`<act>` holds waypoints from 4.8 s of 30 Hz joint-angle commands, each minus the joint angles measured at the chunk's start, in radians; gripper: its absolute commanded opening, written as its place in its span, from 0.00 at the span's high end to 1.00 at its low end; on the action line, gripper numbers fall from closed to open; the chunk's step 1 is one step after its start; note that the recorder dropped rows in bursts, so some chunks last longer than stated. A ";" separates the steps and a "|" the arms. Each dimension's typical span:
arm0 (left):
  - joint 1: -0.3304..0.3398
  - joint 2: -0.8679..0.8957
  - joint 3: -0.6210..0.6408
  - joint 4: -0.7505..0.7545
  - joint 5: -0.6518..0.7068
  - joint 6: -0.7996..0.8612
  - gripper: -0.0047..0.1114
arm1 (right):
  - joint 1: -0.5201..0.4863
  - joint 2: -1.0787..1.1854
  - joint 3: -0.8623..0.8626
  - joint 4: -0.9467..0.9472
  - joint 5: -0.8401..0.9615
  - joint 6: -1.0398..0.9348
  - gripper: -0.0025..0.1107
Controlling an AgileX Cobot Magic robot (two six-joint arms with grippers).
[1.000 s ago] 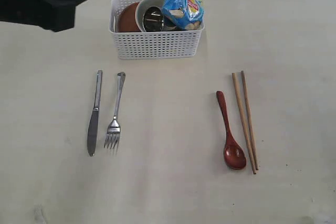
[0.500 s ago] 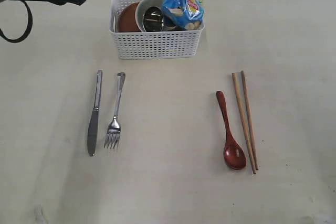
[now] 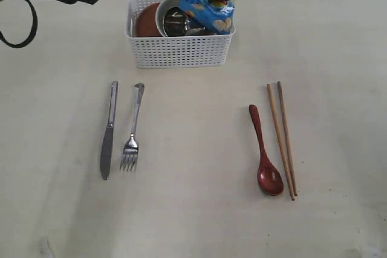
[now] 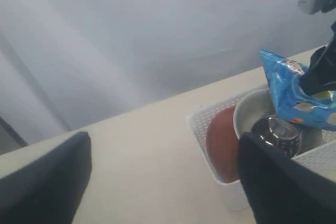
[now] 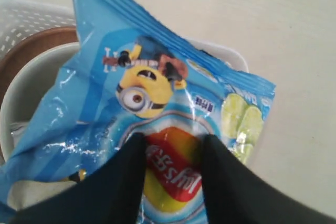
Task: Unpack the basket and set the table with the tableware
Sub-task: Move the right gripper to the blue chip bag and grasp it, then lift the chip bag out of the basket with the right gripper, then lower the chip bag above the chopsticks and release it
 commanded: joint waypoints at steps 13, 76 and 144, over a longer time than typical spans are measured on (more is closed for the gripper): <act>0.000 0.037 0.000 0.010 -0.063 -0.008 0.34 | 0.018 -0.041 -0.003 0.047 -0.088 0.009 0.23; 0.000 0.048 0.000 0.038 -0.131 -0.006 0.34 | 0.036 -0.381 -0.003 -0.238 0.267 0.028 0.98; 0.000 0.048 0.000 0.051 -0.139 0.000 0.34 | -0.171 -0.354 0.369 0.016 -0.233 -0.175 0.58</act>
